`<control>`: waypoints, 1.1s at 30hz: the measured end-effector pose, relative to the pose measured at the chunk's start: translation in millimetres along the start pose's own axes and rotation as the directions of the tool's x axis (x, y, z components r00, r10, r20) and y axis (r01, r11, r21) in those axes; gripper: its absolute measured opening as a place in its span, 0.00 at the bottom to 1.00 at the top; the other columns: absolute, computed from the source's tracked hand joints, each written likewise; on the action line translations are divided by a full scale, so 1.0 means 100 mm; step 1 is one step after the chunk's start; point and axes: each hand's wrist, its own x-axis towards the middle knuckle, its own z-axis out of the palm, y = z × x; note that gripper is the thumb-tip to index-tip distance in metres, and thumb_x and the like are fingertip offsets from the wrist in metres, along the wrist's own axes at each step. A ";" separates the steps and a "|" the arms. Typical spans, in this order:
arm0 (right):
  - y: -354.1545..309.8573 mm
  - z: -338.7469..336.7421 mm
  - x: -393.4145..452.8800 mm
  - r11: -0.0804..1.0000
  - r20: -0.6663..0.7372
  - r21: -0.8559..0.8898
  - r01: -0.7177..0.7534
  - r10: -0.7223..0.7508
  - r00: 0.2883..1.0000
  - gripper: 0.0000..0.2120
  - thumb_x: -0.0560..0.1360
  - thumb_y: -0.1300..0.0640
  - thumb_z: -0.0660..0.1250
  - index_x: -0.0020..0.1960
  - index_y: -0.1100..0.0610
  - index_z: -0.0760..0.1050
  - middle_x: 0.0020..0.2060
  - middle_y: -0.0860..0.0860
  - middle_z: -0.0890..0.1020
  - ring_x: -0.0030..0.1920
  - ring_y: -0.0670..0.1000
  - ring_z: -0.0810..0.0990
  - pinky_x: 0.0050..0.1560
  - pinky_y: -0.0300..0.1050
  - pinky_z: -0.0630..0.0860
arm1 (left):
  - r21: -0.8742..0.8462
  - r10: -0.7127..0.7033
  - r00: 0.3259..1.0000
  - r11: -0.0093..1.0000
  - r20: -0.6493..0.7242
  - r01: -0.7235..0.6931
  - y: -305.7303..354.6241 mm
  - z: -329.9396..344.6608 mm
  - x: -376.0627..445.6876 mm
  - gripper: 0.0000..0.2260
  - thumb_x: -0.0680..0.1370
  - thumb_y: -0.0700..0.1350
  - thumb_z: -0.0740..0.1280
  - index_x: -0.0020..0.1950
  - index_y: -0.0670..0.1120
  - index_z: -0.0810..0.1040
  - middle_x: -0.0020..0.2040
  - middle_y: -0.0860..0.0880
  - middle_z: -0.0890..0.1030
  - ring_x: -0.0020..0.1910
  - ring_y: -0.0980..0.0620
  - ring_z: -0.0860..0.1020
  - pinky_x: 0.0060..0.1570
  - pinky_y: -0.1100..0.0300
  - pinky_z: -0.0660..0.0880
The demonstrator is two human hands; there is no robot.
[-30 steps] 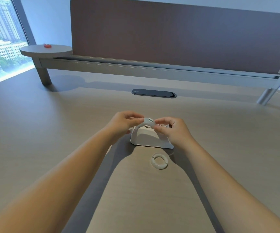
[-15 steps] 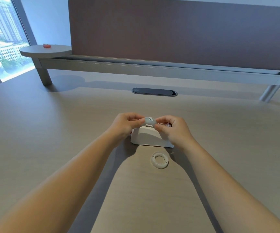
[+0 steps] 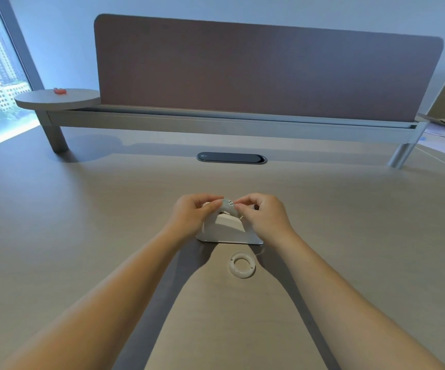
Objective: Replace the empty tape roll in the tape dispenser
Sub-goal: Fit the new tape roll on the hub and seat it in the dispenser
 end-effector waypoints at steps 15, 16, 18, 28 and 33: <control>-0.12 0.04 0.03 0.938 -0.039 -0.320 0.130 -0.150 0.988 0.09 0.74 0.60 0.59 0.44 0.64 0.76 0.42 0.58 0.80 0.43 0.56 0.74 0.42 0.49 0.68 | 0.004 -0.026 0.997 1.000 0.079 0.025 -0.02 -0.07 -0.06 0.14 0.73 0.43 0.65 0.59 0.43 0.77 0.58 0.42 0.80 0.52 0.51 0.74 0.46 0.69 0.72; -0.13 0.04 0.04 0.930 -0.034 -0.341 0.134 -0.155 0.987 0.09 0.74 0.60 0.58 0.43 0.62 0.75 0.40 0.57 0.78 0.43 0.55 0.72 0.43 0.50 0.67 | 0.017 -0.040 0.994 0.999 0.097 0.038 -0.02 -0.08 -0.06 0.15 0.73 0.43 0.66 0.59 0.44 0.76 0.59 0.42 0.79 0.54 0.49 0.74 0.52 0.61 0.72; -0.16 0.02 0.05 0.944 -0.028 -0.318 0.088 -0.102 0.994 0.08 0.75 0.59 0.55 0.40 0.59 0.71 0.35 0.52 0.74 0.42 0.54 0.70 0.45 0.48 0.64 | 0.067 -0.067 0.990 0.996 0.122 0.060 -0.01 -0.09 -0.08 0.18 0.71 0.43 0.68 0.61 0.45 0.75 0.60 0.43 0.78 0.58 0.47 0.73 0.58 0.52 0.70; -0.20 -0.11 0.19 0.963 0.236 -0.248 -0.109 0.169 0.957 0.15 0.73 0.48 0.61 0.34 0.57 0.70 0.33 0.54 0.74 0.43 0.56 0.72 0.54 0.56 0.68 | 0.101 -0.066 0.990 0.993 0.126 0.053 0.01 -0.08 -0.08 0.18 0.71 0.42 0.69 0.60 0.45 0.74 0.60 0.43 0.77 0.55 0.49 0.72 0.56 0.54 0.69; -0.15 -0.14 0.19 0.974 0.182 -0.160 -0.160 0.188 0.965 0.11 0.72 0.52 0.65 0.36 0.58 0.70 0.33 0.56 0.70 0.38 0.55 0.68 0.44 0.50 0.65 | 0.107 -0.079 0.988 0.992 0.136 0.064 0.00 -0.09 -0.08 0.19 0.71 0.42 0.68 0.61 0.46 0.74 0.61 0.44 0.76 0.57 0.48 0.71 0.56 0.53 0.69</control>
